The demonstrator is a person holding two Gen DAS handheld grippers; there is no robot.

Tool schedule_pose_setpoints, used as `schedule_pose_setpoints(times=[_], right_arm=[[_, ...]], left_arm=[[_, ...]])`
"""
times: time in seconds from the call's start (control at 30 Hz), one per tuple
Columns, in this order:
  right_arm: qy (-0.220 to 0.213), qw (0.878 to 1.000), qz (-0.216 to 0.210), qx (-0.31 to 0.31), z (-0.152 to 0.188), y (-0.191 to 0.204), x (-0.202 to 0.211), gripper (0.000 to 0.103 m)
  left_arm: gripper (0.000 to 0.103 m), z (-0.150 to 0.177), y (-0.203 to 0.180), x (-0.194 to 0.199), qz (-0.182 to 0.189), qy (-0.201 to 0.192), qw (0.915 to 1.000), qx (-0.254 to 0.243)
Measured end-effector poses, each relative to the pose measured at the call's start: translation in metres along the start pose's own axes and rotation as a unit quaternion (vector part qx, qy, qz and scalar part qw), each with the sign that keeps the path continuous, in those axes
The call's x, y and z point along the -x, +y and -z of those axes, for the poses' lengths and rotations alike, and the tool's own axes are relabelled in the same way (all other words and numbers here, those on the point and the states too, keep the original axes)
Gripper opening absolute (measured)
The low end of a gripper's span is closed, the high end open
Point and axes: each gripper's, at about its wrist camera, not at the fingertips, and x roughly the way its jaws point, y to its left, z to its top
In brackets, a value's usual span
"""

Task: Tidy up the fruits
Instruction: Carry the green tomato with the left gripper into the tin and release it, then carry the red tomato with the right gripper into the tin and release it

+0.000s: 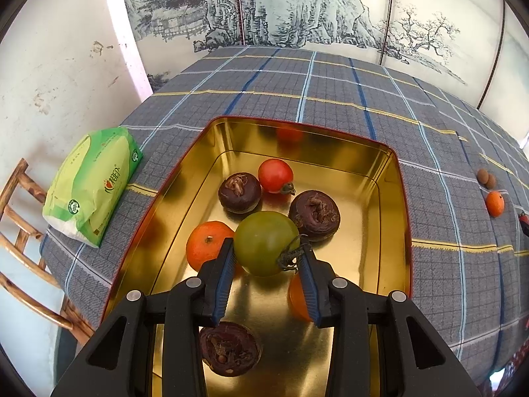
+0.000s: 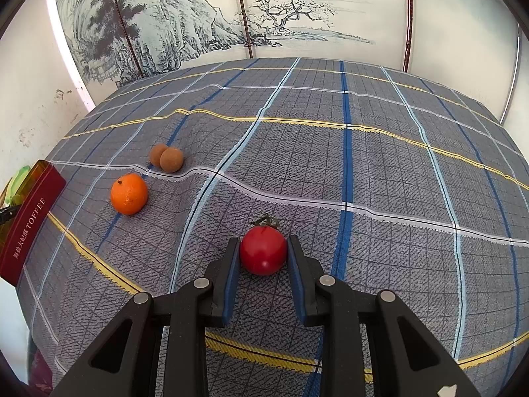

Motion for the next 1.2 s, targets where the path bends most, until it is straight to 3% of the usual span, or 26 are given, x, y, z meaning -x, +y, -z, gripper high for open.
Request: schedule_pose_setpoints(times=[0.43,0.83,1.0,1.1,1.2], right_arm=[[0.002,1.0,0.016,0.021,-0.001,0.003,0.0,0.026],[-0.008,1.0,-0.014,0.004,0.002,0.016,0.03,0.025],[-0.017,0.997,-0.07,0.025,-0.008,0.058,0.046,0.025],[-0.02,0.991,-0.121,0.059,-0.018,0.107,0.055,0.025],[-0.02,0.973,-0.202,0.105,-0.03,0.172,0.062,0.025]], left_arm=[[0.04,0.004,-0.009,0.027,-0.021,-0.035,0.999,-0.017],[0.04,0.032,-0.01,0.061,0.002,-0.044,0.999,-0.007],[0.046,0.038,0.006,0.079,0.009,-0.054,0.9982,0.025],[0.06,0.042,0.026,0.088,0.0,-0.057,0.9964,0.062],[0.061,0.049,0.045,0.096,-0.011,-0.061,0.9941,0.089]])
